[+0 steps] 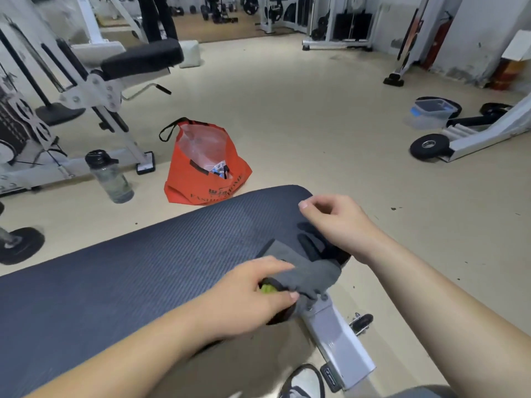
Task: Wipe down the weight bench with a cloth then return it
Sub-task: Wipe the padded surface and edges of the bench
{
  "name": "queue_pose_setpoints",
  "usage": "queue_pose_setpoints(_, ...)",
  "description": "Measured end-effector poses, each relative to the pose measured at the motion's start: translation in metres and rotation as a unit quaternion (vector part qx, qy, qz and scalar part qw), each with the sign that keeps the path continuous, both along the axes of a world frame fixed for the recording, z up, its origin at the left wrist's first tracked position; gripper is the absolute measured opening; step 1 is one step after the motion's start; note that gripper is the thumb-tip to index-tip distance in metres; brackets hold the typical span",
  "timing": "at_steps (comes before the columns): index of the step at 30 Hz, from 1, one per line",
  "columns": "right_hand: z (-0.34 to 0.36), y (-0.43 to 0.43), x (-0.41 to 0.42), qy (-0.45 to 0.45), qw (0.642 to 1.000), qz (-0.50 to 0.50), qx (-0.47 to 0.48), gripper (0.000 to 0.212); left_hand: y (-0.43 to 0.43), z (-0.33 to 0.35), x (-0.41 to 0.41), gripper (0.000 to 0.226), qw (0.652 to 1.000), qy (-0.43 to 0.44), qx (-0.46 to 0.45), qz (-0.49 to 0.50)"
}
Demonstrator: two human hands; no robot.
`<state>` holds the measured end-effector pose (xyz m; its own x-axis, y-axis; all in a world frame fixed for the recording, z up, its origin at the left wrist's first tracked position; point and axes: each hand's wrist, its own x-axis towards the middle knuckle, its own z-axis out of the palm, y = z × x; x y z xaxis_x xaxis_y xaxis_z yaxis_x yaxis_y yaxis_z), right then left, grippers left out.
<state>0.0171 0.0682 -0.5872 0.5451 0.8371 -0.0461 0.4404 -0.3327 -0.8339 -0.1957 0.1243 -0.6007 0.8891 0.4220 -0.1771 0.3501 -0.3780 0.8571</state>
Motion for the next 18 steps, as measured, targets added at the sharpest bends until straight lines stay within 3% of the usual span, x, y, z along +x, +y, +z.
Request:
queue_pose_setpoints(2,0.01,-0.001,-0.01,0.072,0.994,0.076,0.011,0.044,0.013,0.023,-0.011,0.033,0.962,-0.03,-0.242,0.119)
queue_pose_setpoints(4,0.017,-0.003,-0.018,0.183,0.971,0.155,0.014,0.044,0.023,0.044,-0.02,0.036,0.883,-0.072,-0.415,0.206)
queue_pose_setpoints(6,0.021,-0.005,-0.023,0.289,0.933,0.213,0.032,0.032,0.032,0.059,-0.025,0.036,0.845,-0.105,-0.468,0.236)
queue_pose_setpoints(9,0.028,-0.005,-0.027,0.403,0.885,0.228,0.054,0.022,0.037,0.072,-0.022,0.035,0.832,-0.13,-0.48,0.244)
queue_pose_setpoints(11,0.024,-0.001,-0.028,0.39,0.902,0.18,0.036,0.016,0.043,0.068,-0.017,0.04,0.857,-0.101,-0.44,0.248)
queue_pose_setpoints(13,0.013,0.003,-0.028,0.271,0.956,0.112,-0.016,0.019,0.049,0.057,-0.011,0.038,0.902,-0.038,-0.334,0.271)
queue_pose_setpoints(14,0.006,0.006,-0.025,0.176,0.981,0.072,-0.045,0.028,0.054,0.047,-0.01,0.037,0.928,0.01,-0.229,0.292)
queue_pose_setpoints(16,-0.004,0.011,-0.016,0.036,0.998,-0.015,-0.055,0.036,0.06,0.027,-0.011,0.055,0.951,0.08,0.026,0.298)
queue_pose_setpoints(18,-0.005,0.012,-0.006,0.009,0.997,-0.074,-0.021,0.031,0.053,0.015,-0.009,0.067,0.954,0.081,0.22,0.186)
